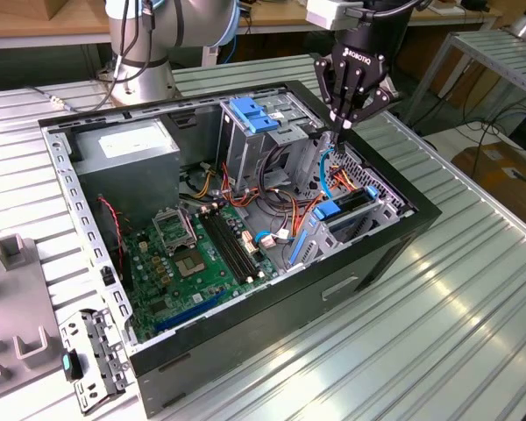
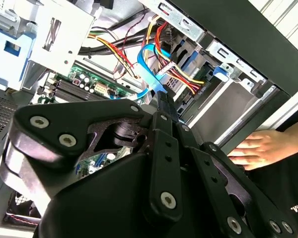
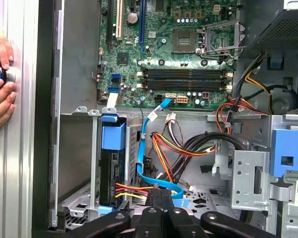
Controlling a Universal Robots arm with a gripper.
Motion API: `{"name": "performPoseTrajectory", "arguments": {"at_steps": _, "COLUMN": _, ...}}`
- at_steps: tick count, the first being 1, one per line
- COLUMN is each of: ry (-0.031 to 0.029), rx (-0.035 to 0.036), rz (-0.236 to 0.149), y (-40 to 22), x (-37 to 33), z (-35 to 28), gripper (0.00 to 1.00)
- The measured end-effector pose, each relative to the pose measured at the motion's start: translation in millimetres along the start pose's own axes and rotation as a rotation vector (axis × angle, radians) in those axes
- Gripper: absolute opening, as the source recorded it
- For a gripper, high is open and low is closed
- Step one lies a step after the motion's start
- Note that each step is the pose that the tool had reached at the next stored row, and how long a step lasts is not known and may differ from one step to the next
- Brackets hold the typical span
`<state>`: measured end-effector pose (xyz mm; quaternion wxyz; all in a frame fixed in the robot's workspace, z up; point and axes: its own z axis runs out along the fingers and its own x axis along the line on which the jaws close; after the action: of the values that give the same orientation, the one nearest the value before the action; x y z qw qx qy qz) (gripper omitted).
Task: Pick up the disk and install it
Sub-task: 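Insert the second disk wire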
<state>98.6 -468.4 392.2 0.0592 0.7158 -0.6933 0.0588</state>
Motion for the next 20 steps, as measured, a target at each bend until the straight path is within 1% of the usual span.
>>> {"name": "performPoseTrajectory", "arguments": {"at_steps": 2, "ry": 0.0, "rx": 0.0, "rz": 0.0, "y": 0.0, "x": 0.0, "z": 0.0, "gripper": 0.24}}
{"name": "performPoseTrajectory", "arguments": {"at_steps": 6, "ry": 0.0005, "rx": 0.0, "rz": 0.0, "y": 0.0, "x": 0.0, "z": 0.1, "gripper": 0.24}}
{"name": "performPoseTrajectory", "arguments": {"at_steps": 7, "ry": 0.0029, "rx": -0.0001, "rz": 0.0, "y": 0.0, "x": -0.1, "z": 0.2, "gripper": 0.24}}
{"name": "performPoseTrajectory", "arguments": {"at_steps": 8, "ry": 0.0086, "rx": -0.0003, "rz": 0.0, "y": 0.0, "x": -0.1, "z": 0.1, "gripper": 0.24}}
{"name": "performPoseTrajectory", "arguments": {"at_steps": 10, "ry": 0.0222, "rx": -0.0007, "rz": 0.0, "y": 0.0, "x": -0.4, "z": 0.5, "gripper": 0.24}}
{"name": "performPoseTrajectory", "arguments": {"at_steps": 11, "ry": 0.0377, "rx": -0.0012, "rz": 0.0, "y": 0.0, "x": -0.9, "z": 1.1, "gripper": 0.24}}
{"name": "performPoseTrajectory", "arguments": {"at_steps": 12, "ry": 0.0491, "rx": -0.0016, "rz": 0.0, "y": 0.0, "x": -1.1, "z": 1.8, "gripper": 0.24}}
{"name": "performPoseTrajectory", "arguments": {"at_steps": 13, "ry": 0.055, "rx": -0.0018, "rz": 0.0, "y": 0.0, "x": -1.3, "z": 2.7, "gripper": 0.24}}
{"name": "performPoseTrajectory", "arguments": {"at_steps": 14, "ry": 0.0576, "rx": -0.0019, "rz": 0.0, "y": -0.1, "x": -1.5, "z": 4.2, "gripper": 0.24}}
{"name": "performPoseTrajectory", "arguments": {"at_steps": 16, "ry": 0.0577, "rx": -0.0018, "rz": 0.0, "y": -0.1, "x": -2.0, "z": 6.8, "gripper": 0.24}}
{"name": "performPoseTrajectory", "arguments": {"at_steps": 20, "ry": 0.0579, "rx": -0.0019, "rz": 0.0, "y": -0.1, "x": -2.2, "z": 7.4, "gripper": 0.24}}
